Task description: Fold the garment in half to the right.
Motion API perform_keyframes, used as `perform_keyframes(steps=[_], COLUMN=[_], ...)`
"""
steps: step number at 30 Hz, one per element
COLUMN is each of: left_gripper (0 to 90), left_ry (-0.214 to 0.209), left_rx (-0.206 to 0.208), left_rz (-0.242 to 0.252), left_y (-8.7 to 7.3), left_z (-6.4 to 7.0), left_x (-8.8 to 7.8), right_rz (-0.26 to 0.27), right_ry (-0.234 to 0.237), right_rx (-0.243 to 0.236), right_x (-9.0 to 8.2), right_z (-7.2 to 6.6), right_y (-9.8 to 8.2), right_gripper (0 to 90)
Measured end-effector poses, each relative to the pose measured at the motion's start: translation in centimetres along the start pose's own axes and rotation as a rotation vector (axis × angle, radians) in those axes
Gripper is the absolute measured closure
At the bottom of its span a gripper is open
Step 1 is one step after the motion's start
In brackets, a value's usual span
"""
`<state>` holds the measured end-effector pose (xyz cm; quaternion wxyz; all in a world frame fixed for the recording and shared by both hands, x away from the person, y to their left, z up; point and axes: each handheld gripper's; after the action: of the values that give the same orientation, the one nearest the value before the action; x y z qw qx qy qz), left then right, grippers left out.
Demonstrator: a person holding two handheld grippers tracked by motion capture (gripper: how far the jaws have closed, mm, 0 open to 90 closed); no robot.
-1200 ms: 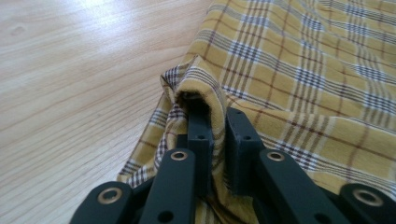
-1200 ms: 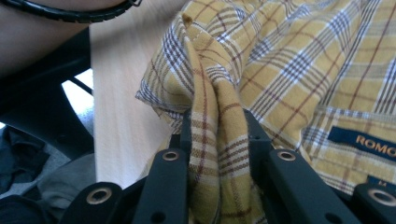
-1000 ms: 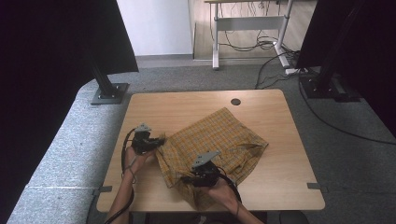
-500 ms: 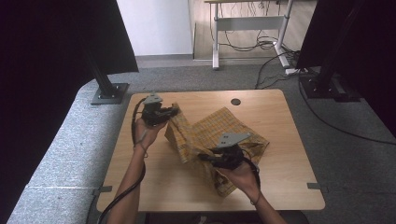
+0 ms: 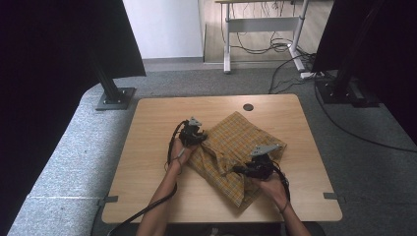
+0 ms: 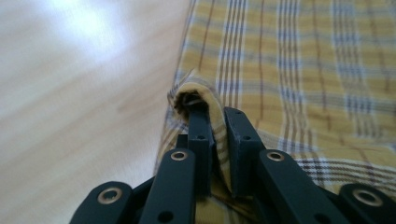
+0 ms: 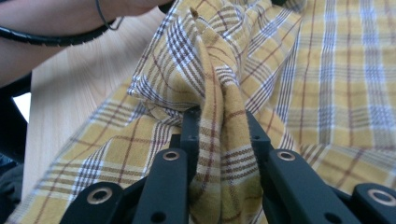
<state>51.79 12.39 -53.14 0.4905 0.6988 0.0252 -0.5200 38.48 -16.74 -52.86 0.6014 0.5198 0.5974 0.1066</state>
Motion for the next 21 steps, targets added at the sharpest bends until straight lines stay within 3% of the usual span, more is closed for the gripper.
perform_keyframes(steps=[7, 21], left_gripper=[80.5, 78.9], left_ry=[-0.045, -0.076], left_rx=[-0.053, -0.113], left_rz=[-0.003, 0.019], left_y=[-2.1, -8.1], left_z=[-0.6, -2.1], left_x=[-0.6, -5.4], right_rz=[-0.068, -0.118], right_ry=[0.010, 0.095], right_rx=[-0.010, -0.102], right_x=[1.9, 6.3], right_z=[-1.5, -8.4], right_y=[-0.4, 1.0], right_gripper=[75.6, 74.1])
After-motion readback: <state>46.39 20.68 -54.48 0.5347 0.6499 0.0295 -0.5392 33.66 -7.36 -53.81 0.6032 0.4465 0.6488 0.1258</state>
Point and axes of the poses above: each handheld gripper's, and its own axes: x roughly forward along the jaws, y roughly out of its top, z roughly to its right, and after that the axes turned 6 degrees about -z, right-handed
